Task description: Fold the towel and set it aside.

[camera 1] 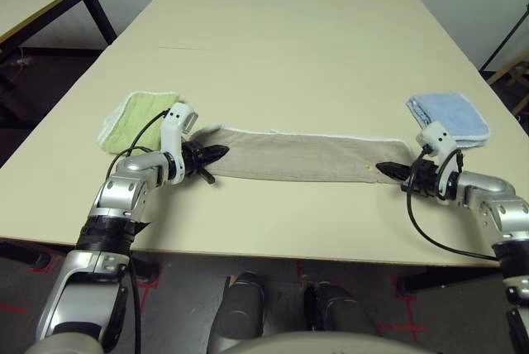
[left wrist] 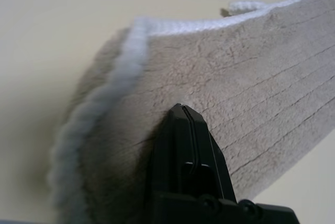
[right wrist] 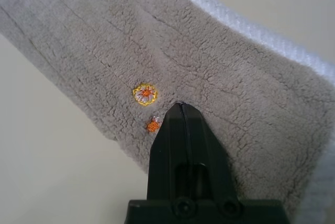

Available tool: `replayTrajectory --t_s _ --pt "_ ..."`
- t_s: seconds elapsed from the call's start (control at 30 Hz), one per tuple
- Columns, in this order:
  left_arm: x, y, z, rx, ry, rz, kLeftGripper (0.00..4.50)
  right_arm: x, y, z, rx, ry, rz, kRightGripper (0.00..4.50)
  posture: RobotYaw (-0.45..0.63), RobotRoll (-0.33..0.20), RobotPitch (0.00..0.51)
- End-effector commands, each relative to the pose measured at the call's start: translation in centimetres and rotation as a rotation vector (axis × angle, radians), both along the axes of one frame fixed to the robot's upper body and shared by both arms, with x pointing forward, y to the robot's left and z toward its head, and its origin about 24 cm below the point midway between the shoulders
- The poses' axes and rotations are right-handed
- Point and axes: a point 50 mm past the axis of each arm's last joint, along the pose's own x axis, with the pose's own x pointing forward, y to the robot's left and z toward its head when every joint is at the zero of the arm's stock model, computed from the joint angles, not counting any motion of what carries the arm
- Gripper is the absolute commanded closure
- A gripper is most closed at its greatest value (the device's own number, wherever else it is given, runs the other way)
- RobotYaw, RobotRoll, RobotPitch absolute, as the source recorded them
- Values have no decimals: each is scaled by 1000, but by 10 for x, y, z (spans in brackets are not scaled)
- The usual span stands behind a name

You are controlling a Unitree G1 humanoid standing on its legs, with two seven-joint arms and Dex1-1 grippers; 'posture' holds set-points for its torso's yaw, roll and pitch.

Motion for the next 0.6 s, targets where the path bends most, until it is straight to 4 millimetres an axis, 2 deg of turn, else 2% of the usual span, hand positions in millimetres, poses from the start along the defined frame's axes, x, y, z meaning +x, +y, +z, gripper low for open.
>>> replayTrajectory --t_s 0.03,0.27,0.47,0.57,0.6 --pt "-4 20 -5 31 41 64 4462 -5 -20 -15 -91 73 -65 4500 165 0 143" --pt "-8 39 4 39 42 83 4462 -3 -34 -2 -52 42 -105 4500 164 0 139" --pt "-7 42 25 -27 -9 66 4462 -11 -50 41 218 13 -171 4500 165 0 141" --pt "-9 39 43 -76 -63 37 3871 -30 -64 59 353 90 -217 3905 165 0 146" --pt "-9 38 48 -78 -83 34 3525 -37 -69 63 384 133 -239 3527 165 0 149"
